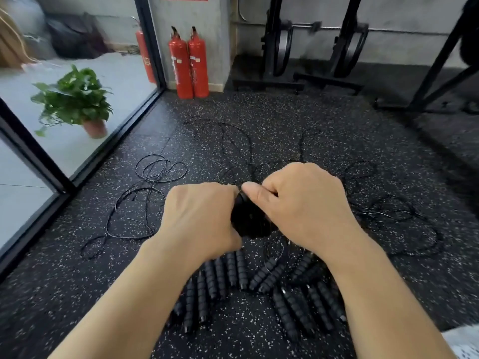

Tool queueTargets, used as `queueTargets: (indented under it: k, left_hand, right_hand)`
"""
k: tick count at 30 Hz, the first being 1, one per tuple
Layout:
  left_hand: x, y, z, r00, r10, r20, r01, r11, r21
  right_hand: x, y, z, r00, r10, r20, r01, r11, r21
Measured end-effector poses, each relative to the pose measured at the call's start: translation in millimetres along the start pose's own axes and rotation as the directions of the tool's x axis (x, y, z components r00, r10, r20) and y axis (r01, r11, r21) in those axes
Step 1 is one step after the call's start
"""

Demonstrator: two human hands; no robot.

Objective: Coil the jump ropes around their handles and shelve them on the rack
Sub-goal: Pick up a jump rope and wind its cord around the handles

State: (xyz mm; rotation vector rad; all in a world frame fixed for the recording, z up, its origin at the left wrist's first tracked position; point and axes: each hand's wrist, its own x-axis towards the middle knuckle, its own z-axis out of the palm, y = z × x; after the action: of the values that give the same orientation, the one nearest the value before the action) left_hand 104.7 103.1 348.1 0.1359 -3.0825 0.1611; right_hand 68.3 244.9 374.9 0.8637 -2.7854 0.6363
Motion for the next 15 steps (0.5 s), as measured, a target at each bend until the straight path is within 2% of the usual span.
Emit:
queueTargets:
  k: [5, 8, 11, 13, 15]
  left_hand:
    - [-6, 20, 0, 0.974, 0.221, 0.046, -0.221, 0.975, -0.002]
    - [-7, 23, 3, 0.941, 0.337, 0.045, -0.334, 0.941, -0.06]
    - [-7, 20, 0, 0.924, 0.378, 0.054, -0.37, 0.921, -0.124]
    - [-8, 19, -1, 0.917, 0.396, 0.049, -0.384, 0.909, -0.161]
    - [-10, 21, 0, 0.907, 0.42, 0.039, -0.399, 0.883, -0.247]
  right_hand:
    - [3, 18, 10, 0.998, -0.062, -0.002, 0.062, 0.998, 0.007]
    - [5, 30, 15, 1.0, -0.012, 0.021, 0.011, 0.998, 0.059]
    - [7, 45, 22, 0.997, 0.028, 0.068, -0.047, 0.956, 0.288]
    - [7, 52, 24, 0.99, 0.053, 0.133, -0.113, 0.863, 0.492]
    - [7, 57, 22, 0.975, 0.06, 0.213, -0.18, 0.771, 0.61]
